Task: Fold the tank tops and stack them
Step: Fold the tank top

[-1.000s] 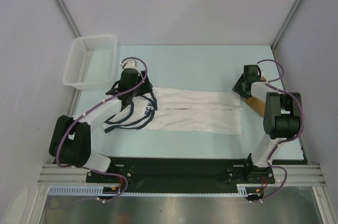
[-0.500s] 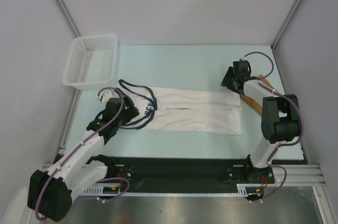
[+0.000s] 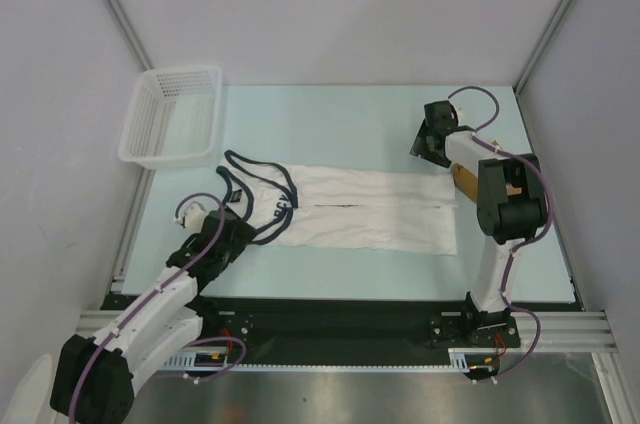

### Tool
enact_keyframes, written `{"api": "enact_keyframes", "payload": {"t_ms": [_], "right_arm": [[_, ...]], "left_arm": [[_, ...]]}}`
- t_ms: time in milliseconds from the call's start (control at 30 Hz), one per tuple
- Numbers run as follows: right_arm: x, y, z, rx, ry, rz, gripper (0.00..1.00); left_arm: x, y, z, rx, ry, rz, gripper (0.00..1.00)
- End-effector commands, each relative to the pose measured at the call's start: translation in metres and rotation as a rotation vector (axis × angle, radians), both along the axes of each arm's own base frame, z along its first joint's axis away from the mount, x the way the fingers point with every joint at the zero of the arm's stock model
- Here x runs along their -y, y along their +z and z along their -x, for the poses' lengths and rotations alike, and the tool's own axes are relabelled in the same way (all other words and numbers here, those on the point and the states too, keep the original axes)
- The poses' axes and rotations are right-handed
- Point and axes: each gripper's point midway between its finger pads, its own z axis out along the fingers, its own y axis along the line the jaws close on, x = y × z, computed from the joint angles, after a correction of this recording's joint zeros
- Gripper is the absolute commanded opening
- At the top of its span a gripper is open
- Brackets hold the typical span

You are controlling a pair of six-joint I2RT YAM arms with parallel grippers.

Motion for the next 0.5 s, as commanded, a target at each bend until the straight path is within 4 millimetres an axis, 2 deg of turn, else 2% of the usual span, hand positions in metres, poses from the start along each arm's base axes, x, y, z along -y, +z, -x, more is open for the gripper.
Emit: {"api": "enact_keyframes", "payload": {"t_ms": [0, 200, 233, 267, 333, 367, 400, 433, 467], "right_arm": [[0.012, -0.001, -0.015, -0.045, -0.022, 0.079, 0.65], [0.015, -0.034, 0.0, -0.172, -0.028, 0.097, 0.63], [0.016, -0.039, 0.004, -0.191, -0.033, 0.1, 0.63], [0.016, -0.039, 0.009, -0.205, -0.035, 0.101, 0.63], [0.018, -0.048, 0.026, -0.247, -0.038, 0.096, 0.62], [0.018, -0.051, 0.033, -0.262, -0.04, 0.093, 0.63], [0.019, -0.044, 0.037, -0.251, -0.048, 0.089, 0.63], [0.019, -0.044, 0.043, -0.256, -0.05, 0.088, 0.62], [0.02, -0.051, 0.059, -0.288, -0.045, 0.081, 0.62]], "left_arm": [[0.011, 0.002, -0.023, 0.055, 0.037, 0.066, 0.96], [0.021, -0.016, -0.043, 0.024, 0.038, 0.086, 0.95], [0.021, -0.024, -0.044, -0.01, 0.04, 0.081, 0.95], [0.026, -0.017, -0.057, 0.016, 0.038, 0.098, 0.95], [0.029, -0.024, -0.067, -0.015, 0.042, 0.114, 0.95], [0.034, -0.015, -0.081, 0.005, 0.041, 0.13, 0.95], [0.032, -0.014, -0.089, 0.004, 0.049, 0.126, 0.94], [0.03, -0.023, -0.092, -0.026, 0.058, 0.11, 0.94], [0.032, -0.014, -0.108, -0.005, 0.064, 0.11, 0.94]]}}
